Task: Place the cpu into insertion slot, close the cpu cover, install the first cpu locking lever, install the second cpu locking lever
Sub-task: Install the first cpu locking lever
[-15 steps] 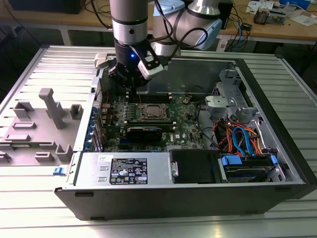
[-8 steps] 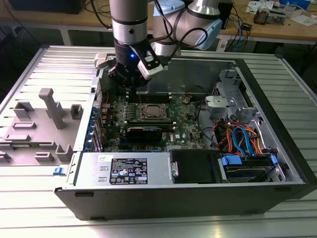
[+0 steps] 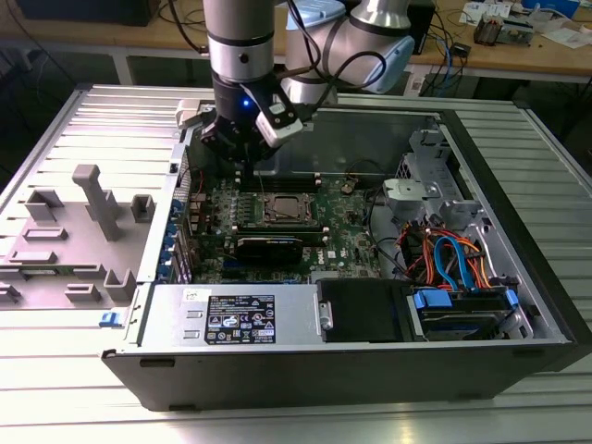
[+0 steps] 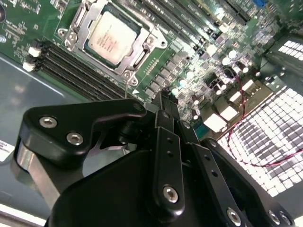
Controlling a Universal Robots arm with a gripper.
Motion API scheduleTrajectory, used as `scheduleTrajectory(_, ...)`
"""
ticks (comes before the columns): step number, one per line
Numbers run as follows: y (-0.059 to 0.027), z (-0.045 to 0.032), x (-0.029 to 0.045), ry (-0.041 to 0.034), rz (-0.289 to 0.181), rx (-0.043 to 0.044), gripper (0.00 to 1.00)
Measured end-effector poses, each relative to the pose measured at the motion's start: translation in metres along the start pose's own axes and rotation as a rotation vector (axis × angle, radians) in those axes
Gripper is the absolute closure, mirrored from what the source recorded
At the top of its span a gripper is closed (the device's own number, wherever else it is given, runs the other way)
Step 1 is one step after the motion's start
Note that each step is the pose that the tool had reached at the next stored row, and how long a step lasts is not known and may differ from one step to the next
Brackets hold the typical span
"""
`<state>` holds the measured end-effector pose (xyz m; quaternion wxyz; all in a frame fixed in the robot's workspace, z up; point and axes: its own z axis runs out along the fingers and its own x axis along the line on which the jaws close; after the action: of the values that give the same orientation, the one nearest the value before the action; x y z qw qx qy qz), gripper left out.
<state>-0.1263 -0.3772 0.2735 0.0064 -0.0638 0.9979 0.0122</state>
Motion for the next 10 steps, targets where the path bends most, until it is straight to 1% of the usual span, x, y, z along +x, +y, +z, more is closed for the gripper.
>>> scheduleTrajectory(1,0.0021,0.0010,-0.0002,0.0000,-0.001,-0.0002,0.89)
scheduleTrajectory(3,0.0028,0.0028,-0.0004,0.0001,-0.001,0.0001,0.89)
scheduleTrajectory(10,0.0029,0.0039,-0.0003,0.0000,-0.001,-0.0001,0.89)
